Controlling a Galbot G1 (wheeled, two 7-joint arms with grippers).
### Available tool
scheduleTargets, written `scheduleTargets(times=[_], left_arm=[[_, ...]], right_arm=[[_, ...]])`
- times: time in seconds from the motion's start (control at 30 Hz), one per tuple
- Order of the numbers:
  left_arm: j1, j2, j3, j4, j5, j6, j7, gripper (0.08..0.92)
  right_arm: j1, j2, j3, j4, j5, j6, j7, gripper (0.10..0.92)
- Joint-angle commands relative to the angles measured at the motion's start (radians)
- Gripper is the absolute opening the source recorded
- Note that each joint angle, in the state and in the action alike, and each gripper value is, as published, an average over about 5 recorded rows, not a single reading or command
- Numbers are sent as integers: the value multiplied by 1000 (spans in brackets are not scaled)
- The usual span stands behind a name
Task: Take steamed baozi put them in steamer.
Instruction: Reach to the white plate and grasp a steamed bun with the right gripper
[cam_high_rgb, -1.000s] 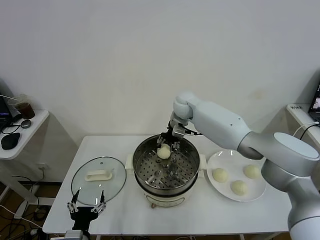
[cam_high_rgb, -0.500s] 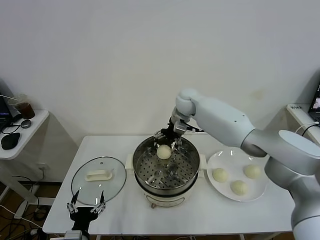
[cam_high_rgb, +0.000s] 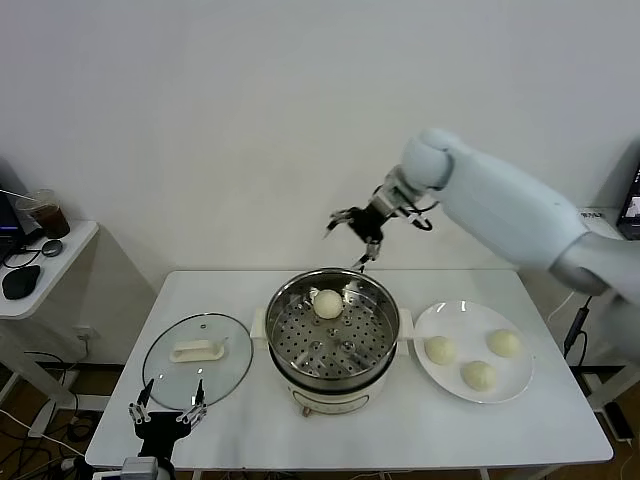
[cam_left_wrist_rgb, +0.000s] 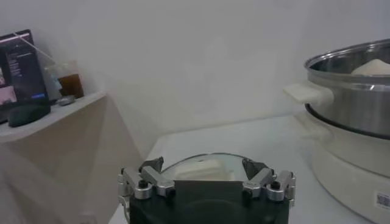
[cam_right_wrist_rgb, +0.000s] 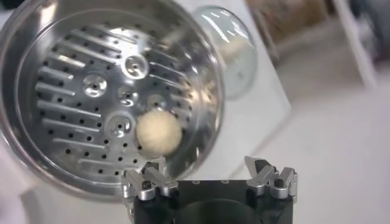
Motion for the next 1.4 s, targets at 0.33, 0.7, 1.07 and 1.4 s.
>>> scheduleTargets(times=[0.33,0.7,1.07,1.4], left_arm=[[11,3,-6,-15,-7,5,-1,823],[31,-4,-14,-25,-1,7,1,823],[27,-10,-11,-1,10,8,2,823],[17,-10,-6,19,13,9,2,823]], right_arm=[[-288,-411,123,287,-186,-480,-67,823],[-591,-296,332,205,-384,-338,-44,823],[-631,-184,366,92,-468,-265,-93,823],[-632,-118,380,0,-522,-258,-32,823]])
